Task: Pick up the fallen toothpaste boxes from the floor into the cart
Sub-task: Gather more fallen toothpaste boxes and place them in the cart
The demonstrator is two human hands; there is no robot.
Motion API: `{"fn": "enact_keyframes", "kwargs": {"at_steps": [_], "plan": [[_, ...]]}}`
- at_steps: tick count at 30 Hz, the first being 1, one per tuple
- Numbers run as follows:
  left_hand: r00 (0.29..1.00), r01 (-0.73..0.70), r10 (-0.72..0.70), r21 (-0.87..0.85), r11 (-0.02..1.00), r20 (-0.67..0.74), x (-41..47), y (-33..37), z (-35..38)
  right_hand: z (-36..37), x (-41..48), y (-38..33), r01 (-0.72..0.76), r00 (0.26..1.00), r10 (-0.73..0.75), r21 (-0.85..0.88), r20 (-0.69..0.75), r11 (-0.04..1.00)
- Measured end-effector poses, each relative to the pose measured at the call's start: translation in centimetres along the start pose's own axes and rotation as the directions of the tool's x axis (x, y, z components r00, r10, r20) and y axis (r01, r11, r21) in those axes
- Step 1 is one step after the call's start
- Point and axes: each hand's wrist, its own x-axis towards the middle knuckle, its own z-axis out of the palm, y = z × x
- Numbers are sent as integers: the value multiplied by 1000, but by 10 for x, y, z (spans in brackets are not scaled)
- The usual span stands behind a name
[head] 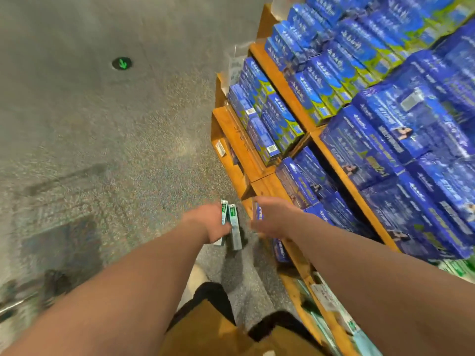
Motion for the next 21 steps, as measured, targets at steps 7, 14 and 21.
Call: {"fn": "enact_keyframes", "kwargs": {"at_steps": [7,14,21], "plan": [[983,172,-165,-97,980,79,129,-38,47,6,162,1,164,979,-143,-146,144,976],[928,370,-350,-240,897,124,279,-64,156,94,363,33,367,909,-265,-317,321,875],[859,504,-495,-374,778,128,390,-59,302,214,508,94,594,797,-380,-498,468,632]]}}
